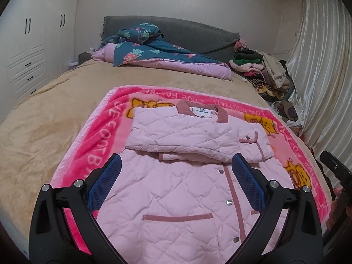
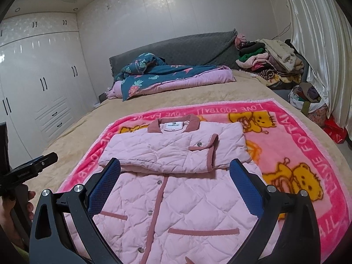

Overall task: Fold large clothes
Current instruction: 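Move both open tools over the jacket toward its ribbed hem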

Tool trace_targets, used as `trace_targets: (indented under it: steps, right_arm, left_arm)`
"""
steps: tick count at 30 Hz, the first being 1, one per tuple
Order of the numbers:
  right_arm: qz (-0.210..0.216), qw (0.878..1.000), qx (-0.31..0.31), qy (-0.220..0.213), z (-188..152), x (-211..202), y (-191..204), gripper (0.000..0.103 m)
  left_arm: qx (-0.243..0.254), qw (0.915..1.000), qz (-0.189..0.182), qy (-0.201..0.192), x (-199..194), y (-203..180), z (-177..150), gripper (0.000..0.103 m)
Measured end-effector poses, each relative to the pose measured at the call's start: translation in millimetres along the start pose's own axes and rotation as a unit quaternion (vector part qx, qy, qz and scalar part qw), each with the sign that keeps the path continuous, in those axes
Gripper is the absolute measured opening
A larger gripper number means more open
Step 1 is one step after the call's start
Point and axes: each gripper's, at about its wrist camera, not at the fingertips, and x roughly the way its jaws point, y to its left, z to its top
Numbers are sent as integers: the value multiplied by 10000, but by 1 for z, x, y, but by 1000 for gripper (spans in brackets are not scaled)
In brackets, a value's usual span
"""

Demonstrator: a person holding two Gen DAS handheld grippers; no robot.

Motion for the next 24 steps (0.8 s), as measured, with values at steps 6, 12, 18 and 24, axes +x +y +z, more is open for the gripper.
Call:
trace_targets:
  steps: [6, 12, 18, 24]
  right_arm:
    - [-21, 10000, -15, -24, -3, -11, -6, 99]
    - [-53, 10000, -45, -27, -8, -20, -10, 99]
    - [-103, 9999, -78, 23, -15, -27, -16, 99]
    - [-183, 9997, -116, 113, -25, -32, -23, 99]
  left_arm:
    - [33, 10000, 39, 27, -7, 0, -9, 94]
    - [46, 9999, 102, 90, -9, 4, -19, 94]
    - [107, 9996, 196, 146, -11, 9, -29, 94]
    - [90, 9994, 255, 213, -12, 17, -38, 94]
